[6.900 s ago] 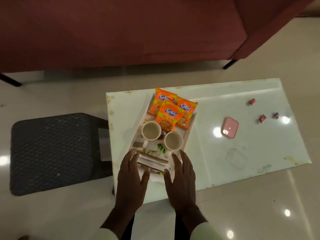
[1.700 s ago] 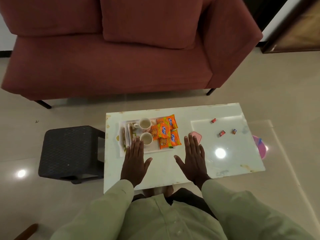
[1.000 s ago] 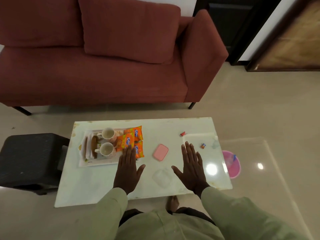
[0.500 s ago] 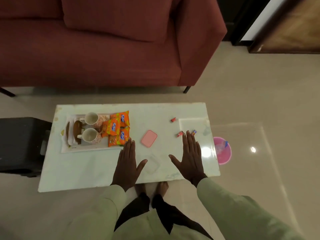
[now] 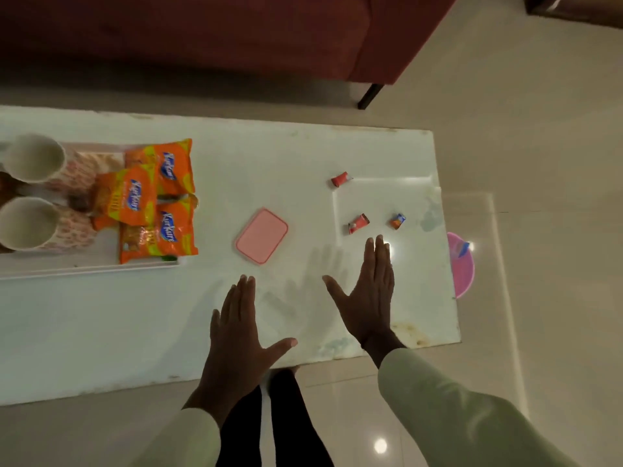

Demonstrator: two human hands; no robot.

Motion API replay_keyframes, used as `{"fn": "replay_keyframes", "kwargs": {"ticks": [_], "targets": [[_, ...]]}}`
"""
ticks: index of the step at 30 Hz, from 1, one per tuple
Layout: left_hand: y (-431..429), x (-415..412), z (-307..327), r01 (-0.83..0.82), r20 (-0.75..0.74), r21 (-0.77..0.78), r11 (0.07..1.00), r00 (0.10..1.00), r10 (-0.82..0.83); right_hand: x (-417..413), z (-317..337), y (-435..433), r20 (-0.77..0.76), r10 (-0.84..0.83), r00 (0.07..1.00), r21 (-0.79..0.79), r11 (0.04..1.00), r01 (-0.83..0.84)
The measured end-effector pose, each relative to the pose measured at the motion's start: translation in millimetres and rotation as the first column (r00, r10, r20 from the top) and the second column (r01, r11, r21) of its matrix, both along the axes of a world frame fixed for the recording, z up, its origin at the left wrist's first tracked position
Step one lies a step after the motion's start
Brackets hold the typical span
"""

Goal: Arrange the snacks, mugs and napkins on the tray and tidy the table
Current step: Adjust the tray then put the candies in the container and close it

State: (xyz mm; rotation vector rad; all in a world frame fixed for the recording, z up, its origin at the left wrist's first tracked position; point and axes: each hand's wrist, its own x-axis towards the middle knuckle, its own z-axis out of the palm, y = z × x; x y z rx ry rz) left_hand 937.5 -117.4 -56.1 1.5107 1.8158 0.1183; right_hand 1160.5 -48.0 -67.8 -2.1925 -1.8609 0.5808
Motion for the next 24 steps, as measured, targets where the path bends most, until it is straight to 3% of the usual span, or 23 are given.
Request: {"fn": "replay_keyframes", "kwargs": {"ticks": [6,11,17,24], "targets": [[-7,23,-42,-0.110,-0.079,0.015,0.994,0.991,0.111,10,-67,19,-0.016,-0.094,0.995,0.026,0.995,0.094],[-9,32,-45,-0.171,0.025,0.115,0.978,0.985,0.170,23,-83,30,-0.010,-0.185,0.983,0.041,0.982,0.185],[20,35,-42,-0.111,0.092,0.164,0.980,0.991,0.097,50,-85,52,-0.067,-0.390,0.918,-0.029,0.921,0.389],[56,38,-45,-0.053,0.105,0.179,0.982,0.994,0.034,61,-91,102,-0.013,-0.167,0.986,-0.050,0.985,0.166]]}}
